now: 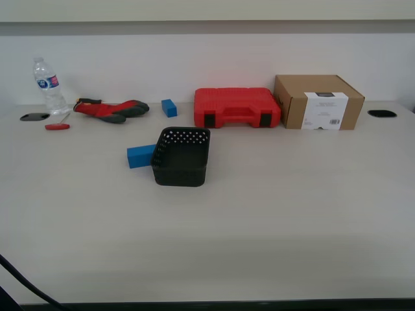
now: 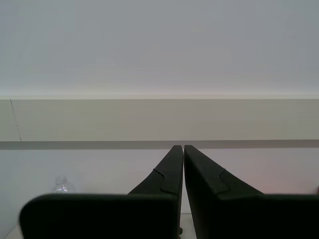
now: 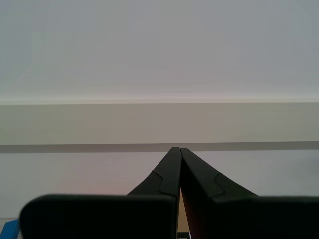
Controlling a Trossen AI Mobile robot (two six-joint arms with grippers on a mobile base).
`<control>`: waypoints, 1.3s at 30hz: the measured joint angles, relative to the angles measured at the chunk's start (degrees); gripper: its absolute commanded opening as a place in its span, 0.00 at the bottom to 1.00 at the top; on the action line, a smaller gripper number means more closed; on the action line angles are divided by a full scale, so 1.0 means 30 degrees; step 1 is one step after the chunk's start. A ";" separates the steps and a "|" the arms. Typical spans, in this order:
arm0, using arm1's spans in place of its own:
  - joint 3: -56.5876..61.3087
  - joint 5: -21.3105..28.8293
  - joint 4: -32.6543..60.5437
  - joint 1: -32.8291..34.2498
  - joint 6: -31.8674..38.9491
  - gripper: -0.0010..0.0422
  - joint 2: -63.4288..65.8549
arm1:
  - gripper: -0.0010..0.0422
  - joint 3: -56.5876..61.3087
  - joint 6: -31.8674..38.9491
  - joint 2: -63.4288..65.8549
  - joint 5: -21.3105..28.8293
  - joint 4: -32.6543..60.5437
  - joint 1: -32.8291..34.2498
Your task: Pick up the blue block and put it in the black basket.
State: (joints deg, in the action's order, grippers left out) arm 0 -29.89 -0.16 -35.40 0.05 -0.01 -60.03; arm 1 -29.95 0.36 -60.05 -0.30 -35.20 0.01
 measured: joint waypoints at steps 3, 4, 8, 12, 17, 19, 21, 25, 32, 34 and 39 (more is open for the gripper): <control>0.0000 0.0000 0.0007 -0.0022 0.0000 0.02 0.0000 | 0.02 0.0000 0.0000 0.0000 0.0000 0.0000 0.0000; 0.0000 0.0000 0.0007 -0.0022 0.0000 0.02 0.0000 | 0.02 0.0000 0.0000 0.0000 0.0000 0.0000 0.0000; 0.0000 0.0000 0.0007 -0.0007 0.0000 0.02 0.0000 | 0.02 0.0000 0.0000 0.0000 0.0000 0.0000 0.0000; 0.0000 0.0000 0.0000 -0.0015 0.0000 0.02 0.0000 | 0.02 0.0000 0.0000 0.0000 0.0000 -0.0007 0.0000; 0.0000 0.0000 0.0007 -0.0007 0.0000 0.02 0.0000 | 0.02 0.0000 0.0000 0.0000 0.0000 0.0015 0.0000; 0.0000 0.0000 0.0007 -0.0007 0.0000 0.02 0.0000 | 0.02 0.0000 0.0255 -0.0015 0.0066 0.0087 0.0000; 0.0000 0.0000 0.0000 -0.0022 0.0000 0.02 0.0000 | 0.02 0.0000 0.1078 -0.0197 0.0678 0.0240 0.0000; 0.0000 0.0000 0.0007 0.0000 0.0000 0.02 0.0000 | 0.02 -0.0102 0.3147 -0.1501 0.3206 0.1566 0.0007; 0.0000 0.0000 0.0007 -0.0007 0.0000 0.02 0.0000 | 0.02 -0.1712 0.6105 -0.6929 0.4073 0.5319 0.0029; 0.0000 0.0000 0.0007 -0.0022 0.0000 0.02 0.0000 | 0.02 -0.2397 0.6841 -0.8626 0.4473 0.6273 0.0036; 0.0000 0.0000 0.0007 -0.0015 0.0000 0.02 0.0000 | 0.02 -0.4437 0.8626 -1.2568 0.4714 0.9260 0.0437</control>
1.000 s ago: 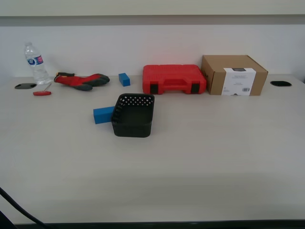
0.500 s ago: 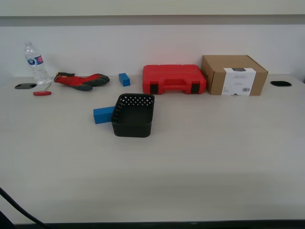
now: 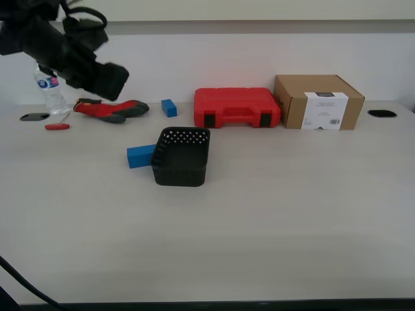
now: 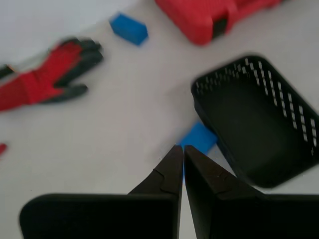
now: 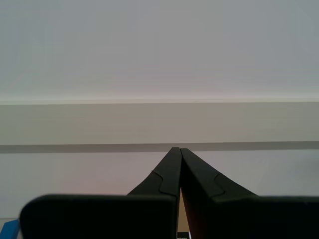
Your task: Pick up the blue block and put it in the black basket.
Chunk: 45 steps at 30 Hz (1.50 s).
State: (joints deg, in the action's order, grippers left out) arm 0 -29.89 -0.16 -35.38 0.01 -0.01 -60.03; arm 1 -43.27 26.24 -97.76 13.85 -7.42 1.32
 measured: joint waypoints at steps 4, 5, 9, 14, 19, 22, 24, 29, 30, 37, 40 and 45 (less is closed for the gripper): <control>0.0000 -0.0007 0.0000 -0.0007 0.0000 0.02 0.0000 | 0.02 -0.2324 0.2907 -0.2492 -0.0022 0.3322 0.0758; 0.0000 0.0000 0.0000 -0.0007 0.0000 0.02 0.0000 | 0.02 -0.2856 0.3585 -0.3002 -0.0051 0.3963 0.0976; 0.0000 -0.0007 0.0007 0.0007 0.0000 0.02 0.0000 | 0.02 -0.5377 0.5923 -0.5129 -0.0444 0.6339 0.1851; 0.0000 -0.0007 0.0007 0.0000 0.0000 0.02 0.0000 | 0.02 -0.7919 0.7817 -0.7118 -0.1792 0.8714 0.2295; 0.0000 -0.0007 0.0007 0.0007 0.0000 0.02 0.0000 | 0.02 -0.9624 0.8582 -0.8786 -0.2521 1.0397 0.2317; 0.0000 -0.0007 0.0007 0.0007 0.0000 0.02 0.0000 | 0.02 -1.0324 0.8823 -0.9588 -0.2696 1.1038 0.2324; 0.0000 -0.0007 0.0007 0.0000 0.0000 0.02 0.0000 | 0.02 -1.0732 0.8786 -1.0010 -0.2827 1.1664 0.2339; 0.0000 -0.0007 0.0007 0.0007 0.0000 0.02 0.0000 | 0.12 -1.1285 0.8131 -1.0142 -0.2834 1.2160 0.2579; 0.0000 -0.0007 0.0007 0.0015 0.0000 0.02 0.0000 | 0.16 -1.1387 0.7949 -1.0142 -0.2878 1.2174 0.2674; 0.0000 -0.0007 0.0007 0.0000 0.0000 0.02 0.0000 | 0.74 -1.1650 0.7577 -1.0491 -0.3016 1.0535 0.3126; 0.0000 -0.0007 0.0007 -0.0015 -0.0007 0.02 0.0000 | 0.99 -1.2298 0.7169 -1.2123 -0.3978 1.0426 0.3140; 0.0000 -0.0007 0.0007 -0.0007 0.0000 0.02 0.0000 | 0.65 -1.4928 0.6907 -1.5737 -0.5916 1.0921 0.3235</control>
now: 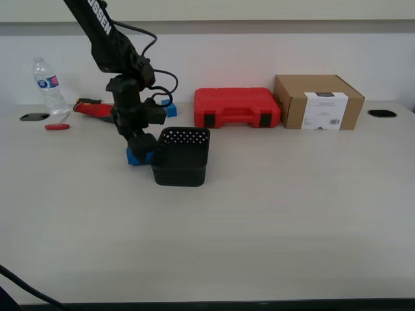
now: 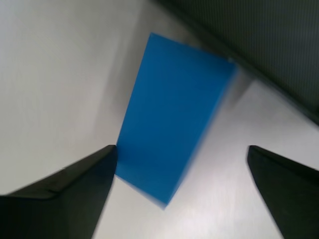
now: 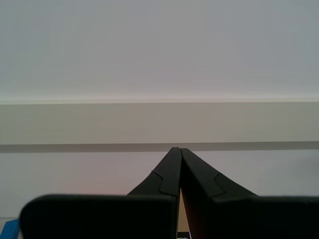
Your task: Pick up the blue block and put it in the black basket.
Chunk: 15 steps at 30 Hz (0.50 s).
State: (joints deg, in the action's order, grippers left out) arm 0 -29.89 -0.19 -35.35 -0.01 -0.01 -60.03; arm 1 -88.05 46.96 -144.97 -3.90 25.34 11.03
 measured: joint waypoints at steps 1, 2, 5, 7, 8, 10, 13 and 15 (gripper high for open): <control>0.0000 0.0000 0.0007 0.0015 0.0000 0.02 0.0000 | 0.56 -0.0838 0.0000 -0.0721 0.0262 0.0517 -0.0007; 0.0000 0.0000 0.0007 0.0007 0.0000 0.02 0.0000 | 0.48 -0.1464 0.0000 -0.1355 0.0379 0.0962 -0.0029; 0.0000 0.0000 0.0066 0.0007 0.0000 0.02 0.0000 | 0.21 -0.3752 -0.0146 -0.2754 0.0874 0.3096 0.0044; 0.0000 -0.0007 0.0029 0.0007 0.0000 0.02 0.0000 | 0.00 -0.4932 -0.0219 -0.3228 0.1166 0.4539 0.0066; 0.0000 -0.0007 0.0051 0.0015 0.0000 0.02 0.0000 | 0.03 -0.5115 -0.0277 -0.3257 0.1217 0.4670 0.0066; 0.0000 0.0000 0.0080 0.0007 0.0000 0.02 0.0000 | 0.04 -0.5319 -0.0306 -0.3089 0.1333 0.4838 0.0058; 0.0000 -0.0007 0.0073 0.0000 0.0000 0.02 0.0000 | 0.03 -0.5486 -0.0306 -0.2477 0.1173 0.5144 0.0051; 0.0000 -0.0015 0.0087 0.0015 0.0000 0.02 0.0000 | 0.02 -0.5523 -0.0240 -0.1588 0.1056 0.5530 0.0066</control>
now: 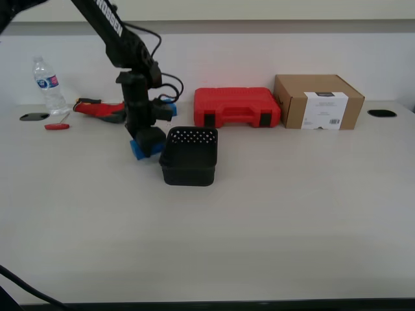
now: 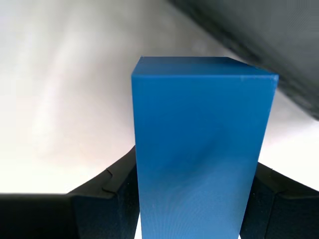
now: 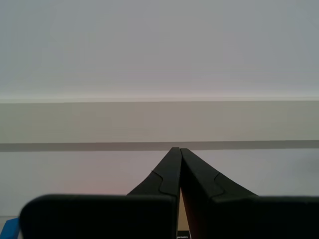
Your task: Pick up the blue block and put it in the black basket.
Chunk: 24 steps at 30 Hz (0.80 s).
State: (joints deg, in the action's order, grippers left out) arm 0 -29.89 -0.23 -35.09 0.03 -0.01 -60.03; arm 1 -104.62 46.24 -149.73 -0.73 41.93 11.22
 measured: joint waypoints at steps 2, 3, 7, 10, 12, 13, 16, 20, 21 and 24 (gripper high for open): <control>0.0000 0.0007 -0.0007 -0.0007 0.0000 0.02 0.0000 | 0.02 0.0015 0.0022 0.0962 -0.0102 0.0226 0.0000; 0.0000 0.0007 -0.0015 0.0000 0.0000 0.02 0.0000 | 0.02 0.0000 0.0022 0.1486 -0.0102 0.0510 0.0015; 0.0000 0.0000 -0.0007 -0.0007 0.0000 0.02 0.0000 | 0.02 0.0036 -0.0066 0.3592 0.0408 0.0838 0.0335; 0.0000 0.0007 -0.0007 0.0000 0.0000 0.02 0.0000 | 0.02 0.0007 -0.0102 0.4685 0.1421 0.0663 0.0976; 0.0000 0.0000 -0.0015 -0.0007 0.0000 0.02 0.0000 | 0.02 0.0022 -0.0175 0.4838 0.1464 0.0692 0.1537; 0.0000 0.0000 -0.0015 -0.0015 0.0000 0.02 0.0000 | 0.02 0.0022 -0.0240 0.4765 0.1479 0.0663 0.1829; 0.0000 0.0000 0.0000 0.0007 0.0000 0.02 0.0000 | 0.02 0.0197 -0.0277 0.4284 0.1617 0.0561 0.2871; 0.0000 0.0000 -0.0015 -0.0015 0.0000 0.02 0.0000 | 0.02 0.0306 -0.0335 0.3031 0.1690 0.0437 0.3825; 0.0000 0.0000 -0.0015 0.0000 0.0000 0.02 0.0000 | 0.02 0.0335 -0.0364 0.2586 0.1727 0.0503 0.3985; 0.0000 0.0000 -0.0015 0.0000 0.0000 0.02 0.0000 | 0.02 0.0335 -0.0816 0.1785 0.1712 0.0452 0.4262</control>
State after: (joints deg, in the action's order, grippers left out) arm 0 -29.89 -0.23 -35.14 0.03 -0.01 -60.03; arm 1 -103.61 43.79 -144.38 4.40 43.29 24.01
